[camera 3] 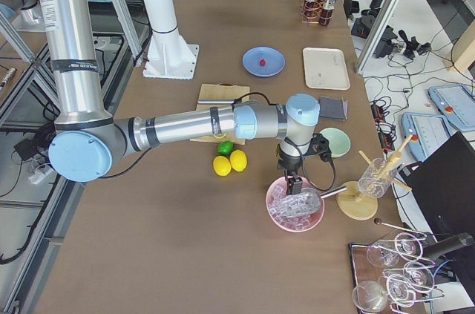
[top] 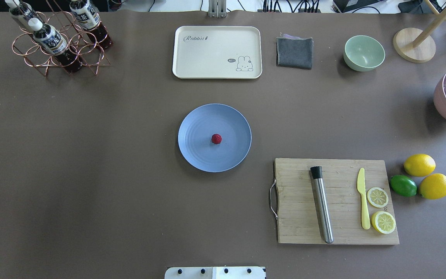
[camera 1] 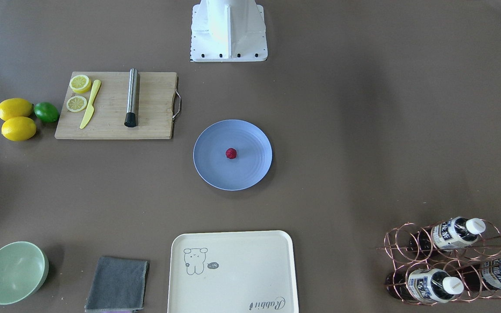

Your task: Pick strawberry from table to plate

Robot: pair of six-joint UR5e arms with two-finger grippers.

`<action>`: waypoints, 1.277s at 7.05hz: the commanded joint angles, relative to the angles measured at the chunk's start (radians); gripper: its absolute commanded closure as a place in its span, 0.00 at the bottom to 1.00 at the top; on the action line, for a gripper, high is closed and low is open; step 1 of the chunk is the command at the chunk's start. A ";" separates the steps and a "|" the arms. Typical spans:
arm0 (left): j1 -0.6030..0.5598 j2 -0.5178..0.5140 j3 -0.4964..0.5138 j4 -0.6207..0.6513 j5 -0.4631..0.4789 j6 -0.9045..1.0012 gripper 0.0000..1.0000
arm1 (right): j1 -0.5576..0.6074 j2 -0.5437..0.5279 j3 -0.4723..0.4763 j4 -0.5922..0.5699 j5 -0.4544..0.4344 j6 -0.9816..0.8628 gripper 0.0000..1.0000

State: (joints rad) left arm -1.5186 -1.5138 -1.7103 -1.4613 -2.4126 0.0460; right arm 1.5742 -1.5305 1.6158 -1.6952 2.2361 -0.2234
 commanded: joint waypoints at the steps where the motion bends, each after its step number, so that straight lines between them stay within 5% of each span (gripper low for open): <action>1: 0.000 0.000 0.001 -0.001 0.000 -0.002 0.02 | 0.033 -0.054 -0.019 0.000 0.007 -0.005 0.00; 9: -0.031 0.001 0.015 -0.007 0.012 -0.009 0.02 | 0.033 -0.048 -0.033 0.000 0.023 0.003 0.00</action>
State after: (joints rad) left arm -1.5464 -1.5125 -1.6993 -1.4686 -2.4007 0.0381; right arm 1.6076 -1.5786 1.5831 -1.6951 2.2586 -0.2209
